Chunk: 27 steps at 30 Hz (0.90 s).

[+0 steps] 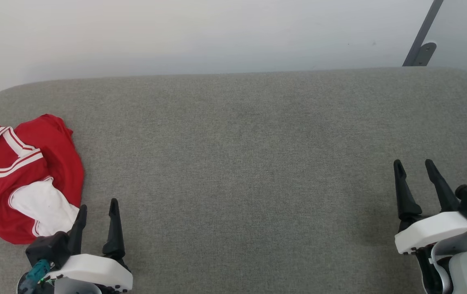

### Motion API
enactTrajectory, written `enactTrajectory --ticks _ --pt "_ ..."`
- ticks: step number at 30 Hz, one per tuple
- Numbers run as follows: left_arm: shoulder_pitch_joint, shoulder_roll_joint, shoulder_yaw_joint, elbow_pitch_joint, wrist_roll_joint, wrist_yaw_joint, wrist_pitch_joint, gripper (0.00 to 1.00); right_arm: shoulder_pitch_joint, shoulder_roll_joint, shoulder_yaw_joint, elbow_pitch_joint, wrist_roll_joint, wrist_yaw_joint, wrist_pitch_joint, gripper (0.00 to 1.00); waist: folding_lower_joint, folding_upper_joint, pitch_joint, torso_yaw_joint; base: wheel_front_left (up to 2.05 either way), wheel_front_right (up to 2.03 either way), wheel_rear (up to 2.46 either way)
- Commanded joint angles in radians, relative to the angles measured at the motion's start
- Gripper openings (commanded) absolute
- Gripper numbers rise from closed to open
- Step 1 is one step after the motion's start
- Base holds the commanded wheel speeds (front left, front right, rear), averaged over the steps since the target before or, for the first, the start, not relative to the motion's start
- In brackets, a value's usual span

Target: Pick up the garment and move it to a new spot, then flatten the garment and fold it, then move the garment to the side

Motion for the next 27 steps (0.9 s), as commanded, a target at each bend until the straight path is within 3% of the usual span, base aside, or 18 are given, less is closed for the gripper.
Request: enactTrajectory --ticks 1,18,27 --pt "-0.01 0.003 0.002 -0.003 0.036 -0.004 -0.011 1.0 -0.021 -0.01 0.001 0.0 -0.022 0.0 -0.012 1.0 0.0 -0.0001 0.002 0.001 0.0 0.0 0.0" --pt "-0.013 -0.017 0.02 0.011 0.146 -0.039 -0.046 1.0 -0.019 -0.008 -0.027 0.01 -0.075 0.0 -0.046 1.0 0.0 -0.0001 0.011 0.021 0.0 0.0 0.0" --pt "-0.014 -0.035 0.033 0.02 0.195 -0.049 -0.063 1.0 0.001 0.021 -0.036 0.009 -0.127 0.0 -0.064 1.0 0.0 -0.0001 0.006 0.113 0.0 0.0 0.0"
